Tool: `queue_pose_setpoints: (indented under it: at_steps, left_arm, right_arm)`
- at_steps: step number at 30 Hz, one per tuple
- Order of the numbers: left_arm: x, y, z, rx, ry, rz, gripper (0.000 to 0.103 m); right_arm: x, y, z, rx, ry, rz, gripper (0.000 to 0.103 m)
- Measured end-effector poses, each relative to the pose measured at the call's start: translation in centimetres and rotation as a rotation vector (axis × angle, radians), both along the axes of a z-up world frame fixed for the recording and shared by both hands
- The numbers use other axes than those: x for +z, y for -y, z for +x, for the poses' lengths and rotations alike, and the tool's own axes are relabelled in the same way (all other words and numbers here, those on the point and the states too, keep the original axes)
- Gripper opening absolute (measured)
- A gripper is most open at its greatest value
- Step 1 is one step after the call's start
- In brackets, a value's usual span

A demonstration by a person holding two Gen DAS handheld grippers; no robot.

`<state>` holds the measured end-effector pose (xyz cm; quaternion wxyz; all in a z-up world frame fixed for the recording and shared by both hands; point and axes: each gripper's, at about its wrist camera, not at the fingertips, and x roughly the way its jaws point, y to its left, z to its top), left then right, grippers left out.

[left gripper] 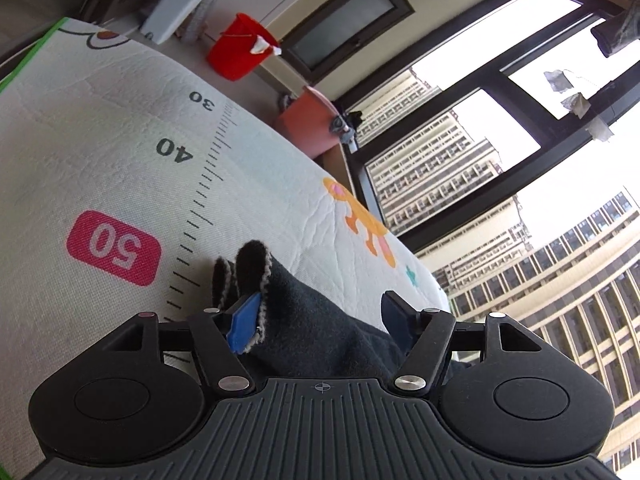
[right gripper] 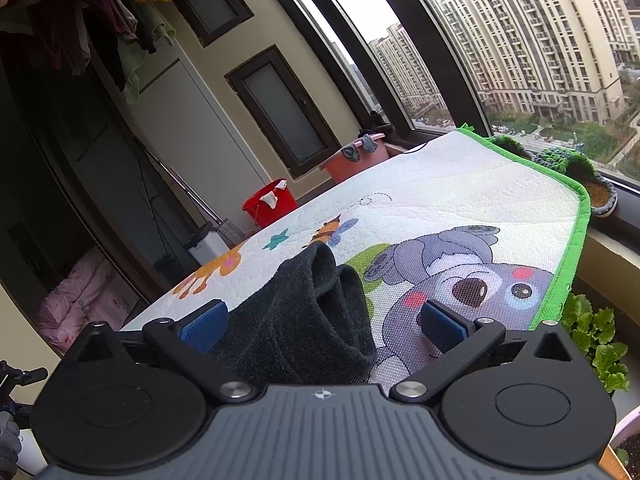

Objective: Fold clothes

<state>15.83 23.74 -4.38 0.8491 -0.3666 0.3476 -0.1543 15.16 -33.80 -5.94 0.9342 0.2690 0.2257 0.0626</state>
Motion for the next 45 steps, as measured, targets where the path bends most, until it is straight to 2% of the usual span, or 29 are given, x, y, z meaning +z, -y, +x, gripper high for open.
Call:
queue_pose_setpoints:
  at_steps: [4,5,7,8,9,11,17,19,21,23,25,26,28,29,30,31,32,33,37,38,40,41,43,45]
  left_arm:
    - [-0.9,1.2,1.7,-0.008,-0.059,0.049,0.069]
    - [-1.1,1.4,2.1,-0.005,-0.067,0.058,0.063]
    - [-0.6,2.1,2.3,0.004,-0.053,0.084,0.021]
    - [-0.2,2.4,2.3,0.008,-0.04,0.098,0.01]
    - [0.6,3.0,2.1,0.004,-0.013,0.129,0.01]
    - [3.4,5.0,1.0,-0.026,0.094,0.233,0.01]
    - [13.1,11.5,-4.2,-0.131,0.485,0.42,0.011]
    - [14.8,13.0,-5.5,-0.128,0.554,0.499,0.012]
    - [14.7,13.6,-5.9,-0.097,0.561,0.587,0.02]
    - [12.7,12.8,-5.3,-0.008,0.484,0.715,0.029]
    - [9.6,9.8,-4.1,0.103,0.338,0.778,0.033]
    - [7.8,7.2,-3.3,0.172,0.228,0.763,0.037]
    - [4.8,2.3,-3.0,0.309,0.037,0.682,0.036]
    - [3.9,0.5,-3.4,0.356,-0.016,0.624,0.036]
    - [3.5,-0.5,-4.0,0.367,-0.031,0.561,0.036]
    - [3.4,-0.7,-4.6,0.348,-0.024,0.511,0.037]
    - [3.5,-0.4,-4.9,0.31,-0.006,0.48,0.042]
    - [3.9,0.5,-5.0,0.261,0.021,0.45,0.051]
    - [5.3,5.5,-3.9,0.028,0.153,0.273,0.073]
    - [5.4,7.2,-3.3,-0.029,0.18,0.254,0.081]
    - [5.1,10.6,-1.9,-0.123,0.211,0.273,0.09]
    - [4.5,12.3,-1.2,-0.153,0.206,0.32,0.093]
    - [2.5,14.8,-0.1,-0.175,0.155,0.441,0.093]
    - [0.5,15.2,0.0,-0.164,0.101,0.506,0.093]
  right_arm:
    - [-0.1,-0.1,0.5,0.0,0.0,0.003,0.103]
    - [-0.2,-0.2,0.6,-0.001,0.0,0.003,0.103]
    - [-0.2,-0.2,0.9,-0.001,0.001,0.005,0.103]
    - [-0.3,-0.3,1.0,-0.001,0.001,0.007,0.103]
    - [-0.3,-0.3,1.2,0.0,0.001,0.01,0.103]
    - [-0.3,0.2,0.0,0.0,0.004,0.016,0.103]
    - [-0.5,0.2,0.4,0.001,0.005,0.024,0.103]
    - [-0.5,0.2,0.5,0.002,0.006,0.027,0.103]
    - [-0.6,0.4,0.2,0.002,0.008,0.032,0.103]
    - [-0.7,0.6,0.0,0.002,0.011,0.037,0.103]
    - [-0.8,0.6,0.0,0.002,0.016,0.043,0.103]
    - [-0.8,0.7,0.0,0.002,0.016,0.045,0.103]
    - [-0.9,0.7,0.1,0.002,0.017,0.051,0.103]
    - [-0.9,0.8,0.1,0.002,0.017,0.054,0.103]
    - [-0.9,0.8,0.2,0.002,0.018,0.057,0.103]
    - [-1.0,0.8,0.2,0.002,0.018,0.06,0.103]
    - [-1.0,0.8,0.3,0.002,0.018,0.063,0.103]
    - [-1.0,0.8,0.3,0.003,0.014,0.061,0.103]
    - [-0.8,0.6,0.0,0.006,0.001,0.05,0.103]
    - [-0.7,0.6,0.0,0.006,0.001,0.05,0.103]
    - [-0.8,0.7,0.0,0.004,0.001,0.053,0.103]
    - [-0.8,0.7,0.0,0.004,0.0,0.053,0.103]
    - [-0.8,0.7,-0.1,0.0,0.003,0.055,0.103]
    - [-0.8,0.9,-0.4,-0.007,0.013,0.062,0.103]
